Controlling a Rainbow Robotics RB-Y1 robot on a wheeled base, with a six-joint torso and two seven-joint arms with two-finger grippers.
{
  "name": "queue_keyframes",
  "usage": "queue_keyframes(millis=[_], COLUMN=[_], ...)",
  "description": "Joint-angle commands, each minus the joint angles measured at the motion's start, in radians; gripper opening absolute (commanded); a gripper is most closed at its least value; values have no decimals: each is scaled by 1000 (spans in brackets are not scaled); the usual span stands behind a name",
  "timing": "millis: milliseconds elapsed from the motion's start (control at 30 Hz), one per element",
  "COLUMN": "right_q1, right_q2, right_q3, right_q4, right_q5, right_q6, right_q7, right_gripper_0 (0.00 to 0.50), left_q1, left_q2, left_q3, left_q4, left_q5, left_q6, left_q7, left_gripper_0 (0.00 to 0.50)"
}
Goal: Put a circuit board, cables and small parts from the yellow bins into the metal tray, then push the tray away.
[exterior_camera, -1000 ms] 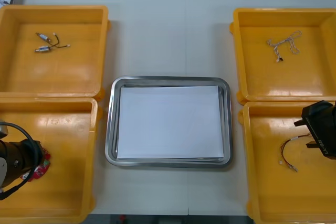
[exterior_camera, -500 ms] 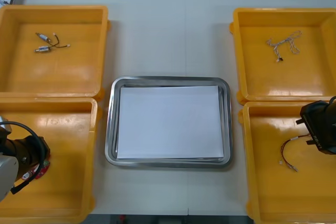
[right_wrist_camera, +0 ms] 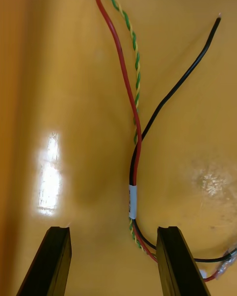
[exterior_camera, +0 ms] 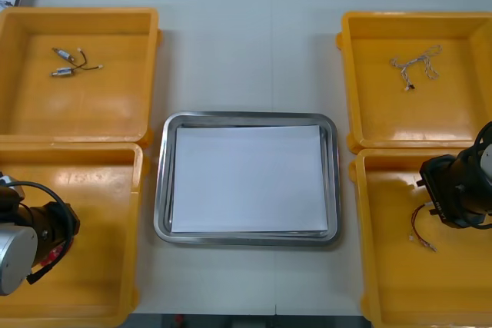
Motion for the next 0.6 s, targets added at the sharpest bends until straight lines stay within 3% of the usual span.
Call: queue_keyframes(millis=[33,600], right_q1=[-6,46], right_q2=[28,30], right_q3=[6,15], right_q4=[-6,-4], right_q5=[19,31], right_q6=[-14,-67], right_q7=[-12,5], right_gripper_0=[500,500], left_q1=[-4,50], left_q2=[-45,-81], left_q3=[-25,-43], left_q4=[1,11], left_q5=[-43,-68], left_q6=[-14,-71], left_q7=[-31,-68], left_gripper_0=[435,437])
